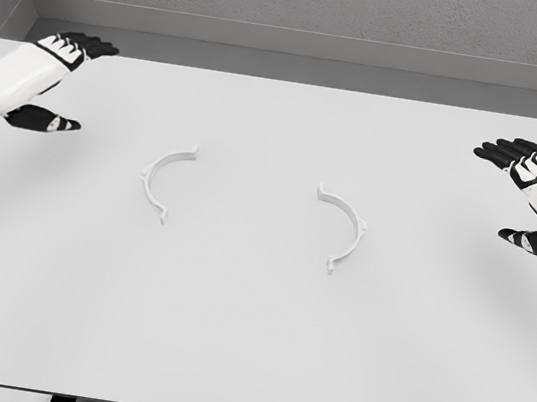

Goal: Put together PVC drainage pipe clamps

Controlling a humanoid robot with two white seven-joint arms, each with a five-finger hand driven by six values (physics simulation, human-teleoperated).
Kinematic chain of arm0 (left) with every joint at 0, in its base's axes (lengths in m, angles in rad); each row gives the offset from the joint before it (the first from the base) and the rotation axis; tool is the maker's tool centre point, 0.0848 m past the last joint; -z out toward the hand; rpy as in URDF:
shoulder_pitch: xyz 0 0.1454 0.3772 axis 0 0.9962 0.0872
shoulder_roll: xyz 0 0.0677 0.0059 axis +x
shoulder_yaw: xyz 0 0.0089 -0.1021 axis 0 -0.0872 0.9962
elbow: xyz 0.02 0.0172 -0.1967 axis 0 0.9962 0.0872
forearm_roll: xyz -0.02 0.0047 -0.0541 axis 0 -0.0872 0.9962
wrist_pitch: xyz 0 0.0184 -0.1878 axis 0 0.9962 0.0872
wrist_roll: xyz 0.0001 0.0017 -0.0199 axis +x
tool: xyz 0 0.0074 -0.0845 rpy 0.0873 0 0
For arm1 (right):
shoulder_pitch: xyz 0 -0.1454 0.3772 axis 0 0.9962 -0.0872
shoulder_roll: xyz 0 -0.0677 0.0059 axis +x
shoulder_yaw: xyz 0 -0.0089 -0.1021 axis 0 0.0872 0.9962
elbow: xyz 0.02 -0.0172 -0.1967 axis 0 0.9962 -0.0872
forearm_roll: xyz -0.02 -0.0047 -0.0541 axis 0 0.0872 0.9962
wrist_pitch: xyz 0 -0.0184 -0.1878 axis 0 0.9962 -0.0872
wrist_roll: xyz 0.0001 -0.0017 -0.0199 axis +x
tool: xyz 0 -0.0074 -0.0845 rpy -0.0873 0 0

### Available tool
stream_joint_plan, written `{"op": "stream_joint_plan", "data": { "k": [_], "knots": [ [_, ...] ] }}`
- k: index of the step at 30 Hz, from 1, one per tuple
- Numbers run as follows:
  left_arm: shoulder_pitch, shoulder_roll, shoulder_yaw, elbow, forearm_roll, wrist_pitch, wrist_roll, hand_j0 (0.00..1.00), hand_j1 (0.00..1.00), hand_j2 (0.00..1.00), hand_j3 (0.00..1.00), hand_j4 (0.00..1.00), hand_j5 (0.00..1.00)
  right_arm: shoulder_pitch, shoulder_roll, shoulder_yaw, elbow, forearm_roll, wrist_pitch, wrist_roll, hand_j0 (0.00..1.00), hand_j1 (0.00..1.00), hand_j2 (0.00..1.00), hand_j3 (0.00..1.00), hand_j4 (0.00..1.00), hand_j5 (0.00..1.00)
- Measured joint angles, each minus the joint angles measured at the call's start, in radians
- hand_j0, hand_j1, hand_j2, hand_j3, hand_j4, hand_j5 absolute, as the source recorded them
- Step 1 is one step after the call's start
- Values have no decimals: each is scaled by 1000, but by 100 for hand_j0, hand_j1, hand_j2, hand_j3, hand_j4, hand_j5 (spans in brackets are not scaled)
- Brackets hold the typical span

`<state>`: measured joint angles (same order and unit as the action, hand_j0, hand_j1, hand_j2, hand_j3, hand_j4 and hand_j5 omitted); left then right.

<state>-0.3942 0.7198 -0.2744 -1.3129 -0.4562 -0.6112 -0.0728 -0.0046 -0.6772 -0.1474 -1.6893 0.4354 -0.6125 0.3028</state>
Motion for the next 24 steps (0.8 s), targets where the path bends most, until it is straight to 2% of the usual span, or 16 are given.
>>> {"op": "stream_joint_plan", "data": {
  "k": [3, 4, 8, 11, 13, 15, 18, 24],
  "knots": [
    [0, 5, -1, -18, 1, 0, 0, 100, 100, 100, 100, 100, 100, -38, 4, 18, 6, 1, 0, -1, 100, 100, 100, 100, 100, 100],
    [3, 7, 0, -21, 1, 0, 0, 100, 100, 100, 100, 100, 100, -84, 9, 44, 10, 8, 1, -1, 100, 100, 100, 100, 100, 100],
    [32, 0, -1, -27, -1, 0, 0, 100, 100, 100, 100, 100, 100, -179, 55, 168, 25, 105, 1, 3, 100, 100, 100, 100, 100, 100],
    [32, -14, -6, -24, -2, 0, 0, 100, 100, 100, 100, 100, 100, -307, 89, 268, 99, 146, 1, 7, 100, 100, 100, 100, 100, 100],
    [28, -32, -10, -16, -4, 0, 0, 100, 100, 100, 100, 100, 100, -347, 109, 318, 170, 159, 9, 9, 100, 100, 100, 100, 100, 100],
    [21, -56, -16, -7, -6, 0, 0, 100, 100, 100, 100, 100, 100, -350, 121, 359, 224, 169, 16, 11, 100, 100, 100, 100, 100, 100],
    [8, -93, -35, 16, -7, 0, 0, 100, 100, 100, 100, 100, 100, -339, 129, 406, 257, 175, 39, 13, 100, 100, 100, 100, 100, 100],
    [-78, -143, -103, 100, -7, 0, 0, 100, 100, 100, 100, 100, 100, -313, 131, 453, 206, 176, 57, 43, 100, 100, 100, 100, 100, 100]
  ]
}}
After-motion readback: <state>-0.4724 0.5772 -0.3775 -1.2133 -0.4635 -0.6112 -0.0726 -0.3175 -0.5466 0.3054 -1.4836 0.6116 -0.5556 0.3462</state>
